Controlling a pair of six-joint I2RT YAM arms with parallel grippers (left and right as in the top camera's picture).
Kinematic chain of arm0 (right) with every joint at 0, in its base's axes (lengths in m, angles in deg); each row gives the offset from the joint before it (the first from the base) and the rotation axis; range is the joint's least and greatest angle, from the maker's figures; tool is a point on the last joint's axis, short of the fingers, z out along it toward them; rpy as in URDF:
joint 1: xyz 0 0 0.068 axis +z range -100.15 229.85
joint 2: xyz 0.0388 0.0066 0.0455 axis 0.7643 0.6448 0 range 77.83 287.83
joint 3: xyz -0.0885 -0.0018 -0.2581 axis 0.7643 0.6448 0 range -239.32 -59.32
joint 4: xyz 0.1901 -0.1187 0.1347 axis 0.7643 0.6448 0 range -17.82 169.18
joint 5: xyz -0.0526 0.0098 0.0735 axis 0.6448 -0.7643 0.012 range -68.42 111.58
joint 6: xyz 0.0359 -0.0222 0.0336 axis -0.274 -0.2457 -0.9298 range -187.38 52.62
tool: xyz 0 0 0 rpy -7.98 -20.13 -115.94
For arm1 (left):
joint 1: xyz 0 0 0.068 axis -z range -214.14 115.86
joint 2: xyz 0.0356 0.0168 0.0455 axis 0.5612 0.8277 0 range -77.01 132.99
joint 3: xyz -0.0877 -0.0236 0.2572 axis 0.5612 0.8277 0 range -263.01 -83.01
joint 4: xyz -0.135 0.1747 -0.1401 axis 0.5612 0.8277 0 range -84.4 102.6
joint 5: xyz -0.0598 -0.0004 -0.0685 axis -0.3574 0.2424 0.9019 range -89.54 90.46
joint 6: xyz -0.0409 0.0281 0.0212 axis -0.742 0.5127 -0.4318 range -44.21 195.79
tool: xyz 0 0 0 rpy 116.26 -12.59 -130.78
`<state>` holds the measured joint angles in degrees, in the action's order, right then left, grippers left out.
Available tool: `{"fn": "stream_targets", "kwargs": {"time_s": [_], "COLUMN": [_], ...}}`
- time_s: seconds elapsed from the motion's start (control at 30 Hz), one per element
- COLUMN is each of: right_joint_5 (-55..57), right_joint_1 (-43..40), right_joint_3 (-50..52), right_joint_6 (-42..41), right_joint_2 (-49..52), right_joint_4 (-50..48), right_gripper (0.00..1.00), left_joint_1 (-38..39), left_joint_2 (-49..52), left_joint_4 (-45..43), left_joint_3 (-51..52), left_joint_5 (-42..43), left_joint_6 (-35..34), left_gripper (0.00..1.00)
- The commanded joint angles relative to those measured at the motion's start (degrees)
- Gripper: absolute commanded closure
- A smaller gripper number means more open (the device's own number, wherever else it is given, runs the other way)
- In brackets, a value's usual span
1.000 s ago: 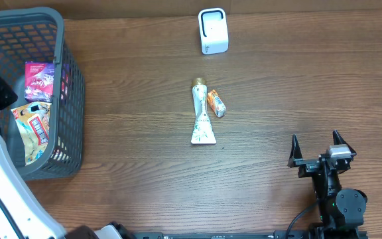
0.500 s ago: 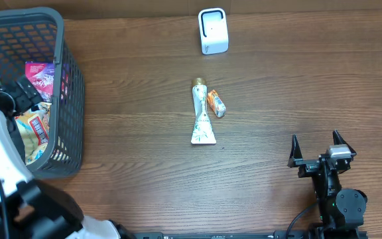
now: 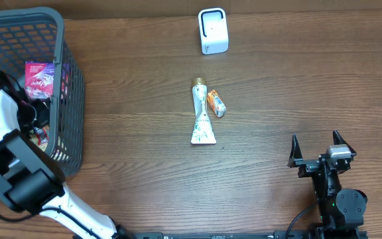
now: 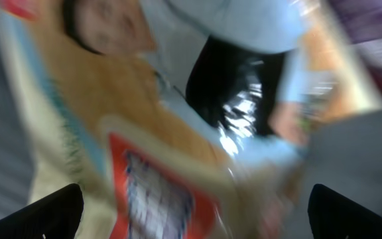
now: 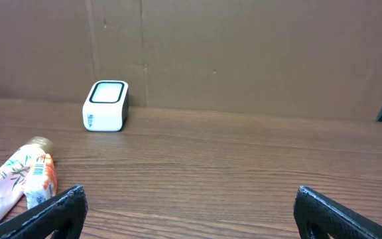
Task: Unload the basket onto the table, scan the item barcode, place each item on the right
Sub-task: 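Reach the left gripper into the basket and grasp the yellow snack bag, then lift the yellow snack bag out and carry it toward the scanner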
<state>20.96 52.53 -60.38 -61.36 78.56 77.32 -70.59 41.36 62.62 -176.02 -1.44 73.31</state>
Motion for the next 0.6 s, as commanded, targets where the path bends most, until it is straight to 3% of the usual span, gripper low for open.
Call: {"fn": "stream_targets", "kwargs": {"time_s": [0.0,0.17,0.33,0.4,0.43,0.5,0.57], "right_joint_5": [0.1,0.1,0.1,0.1,0.1,0.1,0.1], "right_joint_1": [0.3,0.3,0.3,0.3,0.3,0.3,0.3], "right_joint_3": [0.6,0.6,0.6,0.6,0.6,0.6,0.6], "right_joint_6": [0.0,0.0,0.0,0.0,0.0,0.0,0.0], "right_joint_2": [-0.6,-0.6,-0.6,-0.6,-0.6,-0.6,-0.6], "right_joint_4": [-0.4,-0.4,-0.4,-0.4,-0.4,-0.4,-0.4], "right_gripper": [0.0,0.0,0.0,0.0,0.0,0.0,0.0], "left_joint_1": [1.3,1.7,1.6,1.6,1.6,1.6,1.6], "left_joint_2": [3.3,5.1,6.0,6.1,6.1,6.1,6.0], "left_joint_4": [0.0,0.0,-0.8,-1.6,-2.5,-2.4,-2.0], "left_joint_3": [0.3,0.4,2.8,4.5,6.5,7.3,7.3], "left_joint_5": [-4.1,-8.7,-10.7,-10.7,-10.7,-10.7,-10.3], "left_joint_6": [-0.8,-1.0,-1.4,-1.4,-1.4,-1.4,-1.5], "left_gripper": [0.0,0.01,0.24,0.42,0.64,0.94,0.96]}}
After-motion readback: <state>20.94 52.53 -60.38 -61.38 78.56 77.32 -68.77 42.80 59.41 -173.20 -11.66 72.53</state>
